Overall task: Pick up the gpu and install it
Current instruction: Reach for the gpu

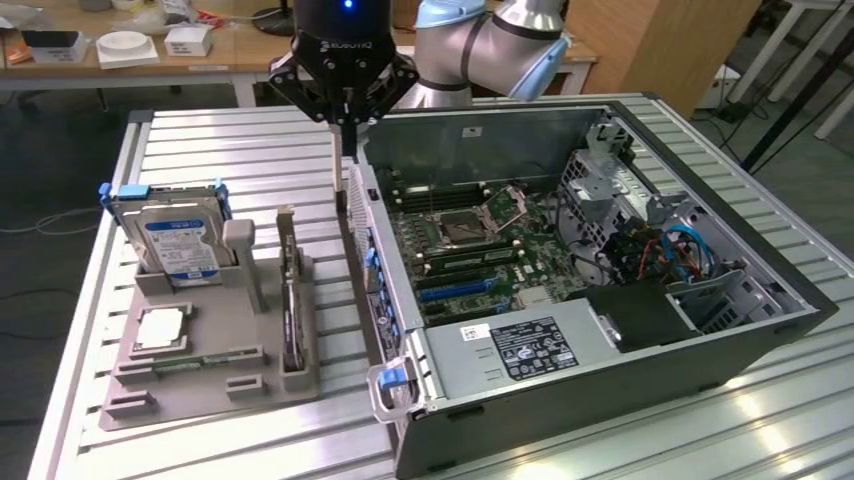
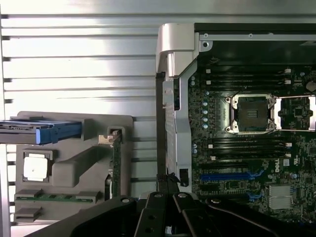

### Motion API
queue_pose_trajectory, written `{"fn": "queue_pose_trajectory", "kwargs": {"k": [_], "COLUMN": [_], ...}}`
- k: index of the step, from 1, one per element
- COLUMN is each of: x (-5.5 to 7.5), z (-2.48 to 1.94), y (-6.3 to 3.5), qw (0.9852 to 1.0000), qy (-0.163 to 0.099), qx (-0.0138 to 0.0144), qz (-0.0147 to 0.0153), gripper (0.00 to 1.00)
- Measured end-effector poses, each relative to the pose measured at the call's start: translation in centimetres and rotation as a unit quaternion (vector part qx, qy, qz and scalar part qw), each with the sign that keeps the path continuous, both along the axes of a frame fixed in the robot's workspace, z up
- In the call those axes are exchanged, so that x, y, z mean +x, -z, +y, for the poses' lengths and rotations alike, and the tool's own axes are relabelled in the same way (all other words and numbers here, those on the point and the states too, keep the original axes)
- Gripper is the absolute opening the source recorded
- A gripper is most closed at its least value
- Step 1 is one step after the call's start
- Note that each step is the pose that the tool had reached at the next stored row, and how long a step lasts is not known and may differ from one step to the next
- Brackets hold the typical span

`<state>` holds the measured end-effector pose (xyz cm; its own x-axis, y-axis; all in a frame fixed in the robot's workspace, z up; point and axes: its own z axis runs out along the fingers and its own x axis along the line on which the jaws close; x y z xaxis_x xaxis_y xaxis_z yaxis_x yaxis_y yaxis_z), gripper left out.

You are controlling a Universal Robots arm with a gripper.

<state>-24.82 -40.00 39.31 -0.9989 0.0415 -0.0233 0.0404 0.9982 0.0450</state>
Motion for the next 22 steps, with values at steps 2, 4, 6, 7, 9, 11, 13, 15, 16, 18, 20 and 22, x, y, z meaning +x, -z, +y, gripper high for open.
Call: {"fn": "queue_pose_trajectory", "kwargs": {"k": [2,4,6,7,9,11,13,15,16,18,20,22], "x": [-0.2,-0.4,-0.6,-0.7,-0.9,-1.1,-1.3,-1.5,-1.6,-1.9,-2.1,-2.3], "z": [0.00,0.00,0.00,0.00,0.00,0.00,0.00,0.00,0.00,0.00,0.00,0.00], "y": [0.00,0.00,0.00,0.00,0.00,0.01,0.01,0.01,0.02,0.02,0.02,0.02], "qw": [1.0000,1.0000,1.0000,1.0000,1.0000,1.0000,1.0000,1.0000,1.0000,1.0000,1.0000,1.0000], "qy": [0.000,-0.001,-0.001,-0.001,-0.001,-0.001,-0.002,-0.002,-0.002,-0.002,-0.003,-0.003], "qx": [0.0000,0.0000,0.0000,0.0000,0.0000,0.0000,0.0000,0.0000,0.0000,0.0000,0.0000,0.0000], "qz": [0.0000,0.0000,0.0000,0.0000,0.0000,0.0000,0.0000,0.0000,0.0000,0.0000,0.0000,0.0000], "gripper": [0.11,0.11,0.11,0.11,0.11,0.11,0.11,0.11,0.11,0.11,0.11,0.11]}}
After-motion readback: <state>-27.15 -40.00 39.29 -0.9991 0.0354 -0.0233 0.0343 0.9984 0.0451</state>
